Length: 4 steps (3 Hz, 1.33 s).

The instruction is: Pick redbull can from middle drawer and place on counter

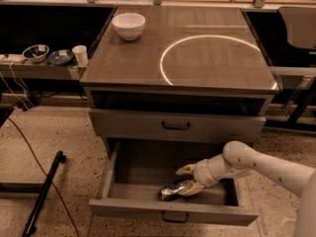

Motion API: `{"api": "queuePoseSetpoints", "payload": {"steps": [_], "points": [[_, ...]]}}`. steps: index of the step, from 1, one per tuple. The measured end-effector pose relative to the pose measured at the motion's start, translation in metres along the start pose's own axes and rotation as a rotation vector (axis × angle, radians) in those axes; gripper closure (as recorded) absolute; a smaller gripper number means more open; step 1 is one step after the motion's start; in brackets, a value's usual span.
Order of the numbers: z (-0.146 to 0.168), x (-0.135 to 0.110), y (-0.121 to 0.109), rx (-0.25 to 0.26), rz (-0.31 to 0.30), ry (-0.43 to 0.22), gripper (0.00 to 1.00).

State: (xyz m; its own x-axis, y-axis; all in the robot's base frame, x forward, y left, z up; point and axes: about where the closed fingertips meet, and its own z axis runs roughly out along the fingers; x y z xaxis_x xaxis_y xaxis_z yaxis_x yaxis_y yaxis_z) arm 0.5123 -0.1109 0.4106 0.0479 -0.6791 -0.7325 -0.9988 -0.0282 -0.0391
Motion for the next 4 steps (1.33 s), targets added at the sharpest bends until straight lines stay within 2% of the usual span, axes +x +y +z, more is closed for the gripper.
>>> {"api": "queuePoseSetpoints", "payload": {"steps": [1,2,4], "points": [[0.020,0.010,0.000,-0.029,-0.004,0.031,0.35],[0.044,0.017,0.000,-0.068,-0.013,0.054,0.37],[0.061,0.021,0.004,-0.101,-0.014,0.041,0.83]]}}
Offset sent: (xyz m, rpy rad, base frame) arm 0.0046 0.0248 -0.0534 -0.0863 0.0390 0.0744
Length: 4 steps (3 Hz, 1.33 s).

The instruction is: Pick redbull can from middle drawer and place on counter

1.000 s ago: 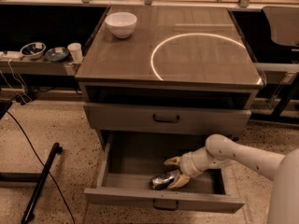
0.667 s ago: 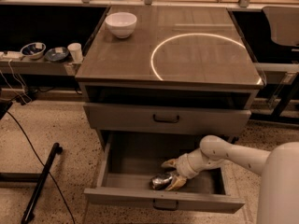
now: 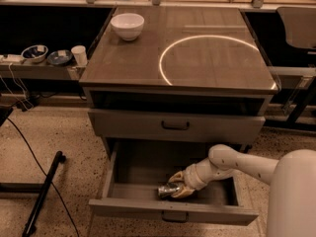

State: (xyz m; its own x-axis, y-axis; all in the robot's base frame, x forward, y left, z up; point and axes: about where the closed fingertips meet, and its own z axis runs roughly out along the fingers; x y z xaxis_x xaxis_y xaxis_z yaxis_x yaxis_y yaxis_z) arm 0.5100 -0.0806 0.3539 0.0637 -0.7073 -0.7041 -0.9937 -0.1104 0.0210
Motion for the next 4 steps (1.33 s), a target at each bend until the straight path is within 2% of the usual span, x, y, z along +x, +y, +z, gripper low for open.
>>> {"api": "queuePoseSetpoints", "payload": {"steps": [1,2,3,4], "points": [[-0.002,-0.002,0.000,0.000,0.000,0.000,1.00],[-0.027,-0.011,0.011,0.066,-0.025,-0.064,1.00],[-0.080,-0.082,0.038,0.182,-0.156,-0.223,1.00],[-0.152,-0.147,0.071,0.286,-0.258,-0.336,1.00]]}}
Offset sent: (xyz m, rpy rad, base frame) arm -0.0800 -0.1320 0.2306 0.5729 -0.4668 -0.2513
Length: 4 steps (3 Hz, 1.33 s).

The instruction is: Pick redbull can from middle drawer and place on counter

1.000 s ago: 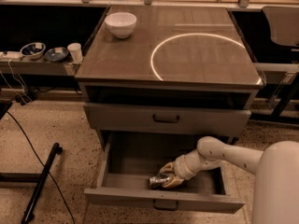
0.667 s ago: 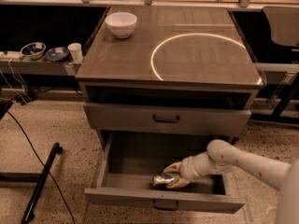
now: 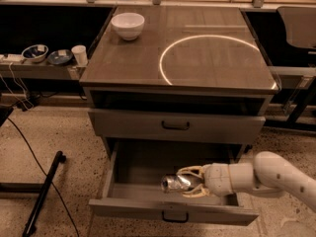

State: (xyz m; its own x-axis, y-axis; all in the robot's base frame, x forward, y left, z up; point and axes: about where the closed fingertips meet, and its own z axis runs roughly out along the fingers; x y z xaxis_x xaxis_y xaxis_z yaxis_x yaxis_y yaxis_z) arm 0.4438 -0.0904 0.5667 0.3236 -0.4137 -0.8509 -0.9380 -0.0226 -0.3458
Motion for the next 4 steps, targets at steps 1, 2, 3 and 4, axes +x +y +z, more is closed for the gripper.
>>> {"api": "queuePoseSetpoints", "payload": {"steps": [1,2,3,4], "points": [[-0.096,-0.059,-0.009,0.101,-0.017,0.052,1.00],[-0.191,-0.107,-0.036,0.134,0.024,0.139,1.00],[-0.247,-0.131,-0.075,0.096,0.091,0.239,1.00],[-0.273,-0.152,-0.137,0.079,0.141,0.362,1.00]]}}
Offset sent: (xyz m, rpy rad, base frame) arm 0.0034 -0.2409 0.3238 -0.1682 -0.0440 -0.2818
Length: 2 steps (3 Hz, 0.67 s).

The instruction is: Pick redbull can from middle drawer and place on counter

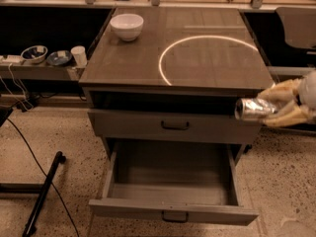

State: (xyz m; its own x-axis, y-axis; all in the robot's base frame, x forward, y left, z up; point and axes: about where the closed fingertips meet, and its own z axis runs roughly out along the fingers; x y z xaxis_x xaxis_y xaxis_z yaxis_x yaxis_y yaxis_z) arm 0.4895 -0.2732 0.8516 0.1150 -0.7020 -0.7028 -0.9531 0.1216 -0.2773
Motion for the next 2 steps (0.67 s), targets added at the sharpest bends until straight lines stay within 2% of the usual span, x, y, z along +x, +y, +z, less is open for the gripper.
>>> {"api": "queuePoseSetpoints", "payload": {"steps": [1,2], "points": [[-0.007,-0.025,-0.059,-0.011,0.065,0.075,1.00],[0.022,-0.065,-0.121,-0.021,0.131,0.082,1.00]]}}
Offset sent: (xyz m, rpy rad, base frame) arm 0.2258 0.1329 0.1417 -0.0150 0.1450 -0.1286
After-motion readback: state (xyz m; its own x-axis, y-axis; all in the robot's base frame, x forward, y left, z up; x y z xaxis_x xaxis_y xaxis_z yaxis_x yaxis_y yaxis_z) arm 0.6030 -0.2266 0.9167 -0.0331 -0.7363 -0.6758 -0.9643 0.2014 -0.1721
